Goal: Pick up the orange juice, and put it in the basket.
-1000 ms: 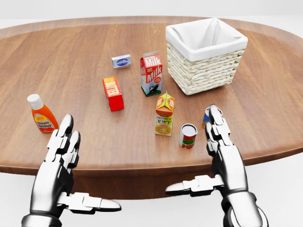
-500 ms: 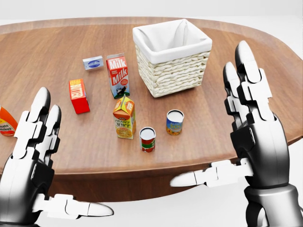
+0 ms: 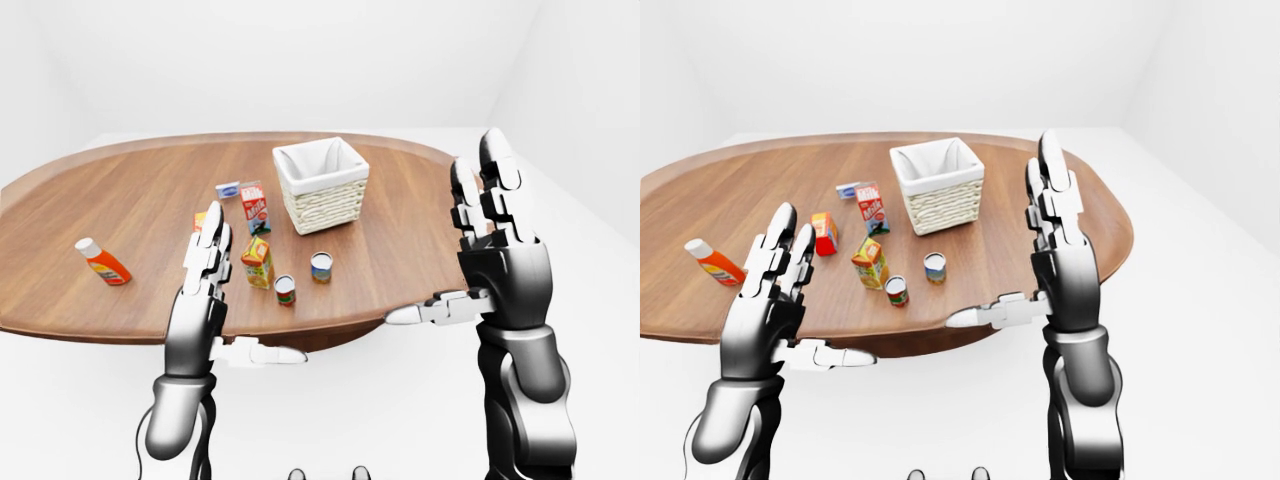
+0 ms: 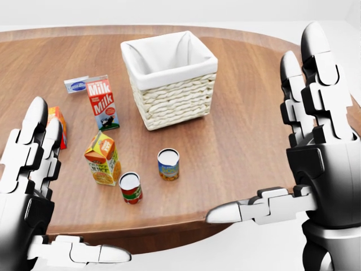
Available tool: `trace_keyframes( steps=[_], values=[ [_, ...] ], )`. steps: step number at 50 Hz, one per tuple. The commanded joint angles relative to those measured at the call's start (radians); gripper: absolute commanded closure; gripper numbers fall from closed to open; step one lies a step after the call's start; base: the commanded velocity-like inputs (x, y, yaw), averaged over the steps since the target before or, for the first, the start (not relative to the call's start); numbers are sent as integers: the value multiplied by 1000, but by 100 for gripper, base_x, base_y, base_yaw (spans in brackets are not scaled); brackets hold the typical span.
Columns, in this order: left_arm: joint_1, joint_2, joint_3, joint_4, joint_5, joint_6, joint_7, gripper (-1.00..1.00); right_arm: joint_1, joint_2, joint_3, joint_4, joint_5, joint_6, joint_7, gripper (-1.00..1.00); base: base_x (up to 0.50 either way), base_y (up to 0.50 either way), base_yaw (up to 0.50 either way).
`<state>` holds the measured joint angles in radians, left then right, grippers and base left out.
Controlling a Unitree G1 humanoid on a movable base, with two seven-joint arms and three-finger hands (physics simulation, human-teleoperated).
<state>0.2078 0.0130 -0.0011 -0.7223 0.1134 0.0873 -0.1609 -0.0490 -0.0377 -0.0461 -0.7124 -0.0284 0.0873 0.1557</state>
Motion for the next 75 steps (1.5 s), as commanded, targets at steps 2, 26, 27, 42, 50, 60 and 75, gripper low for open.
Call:
trace_keyframes(
  steps=[2,26,27,42,50,60,75],
  values=[
    [8,-2,2,-16,-6,0,-5,-100,3,-2,-7,-16,12,0,0,-100,27,-48,0],
    [18,0,-15,-25,-38,0,-2,-100,19,0,21,-7,-70,0,2,-100,42,-14,0],
    [19,0,-14,-35,-40,0,-3,-100,24,1,22,-6,-72,0,4,-100,50,14,0],
    [25,-2,-15,-92,-41,0,-7,-100,45,9,26,-9,-83,0,23,-100,50,24,0],
    [30,-1,-22,-86,-37,0,-5,-100,61,8,35,-18,-74,0,29,-100,49,7,0],
    [27,4,-18,-80,-31,0,-10,-100,58,8,32,-24,-75,0,31,-100,49,2,0],
    [-255,182,91,-127,606,0,-537,-100,45,5,-13,-19,-11,0,17,-100,15,1,0]
  ],
)
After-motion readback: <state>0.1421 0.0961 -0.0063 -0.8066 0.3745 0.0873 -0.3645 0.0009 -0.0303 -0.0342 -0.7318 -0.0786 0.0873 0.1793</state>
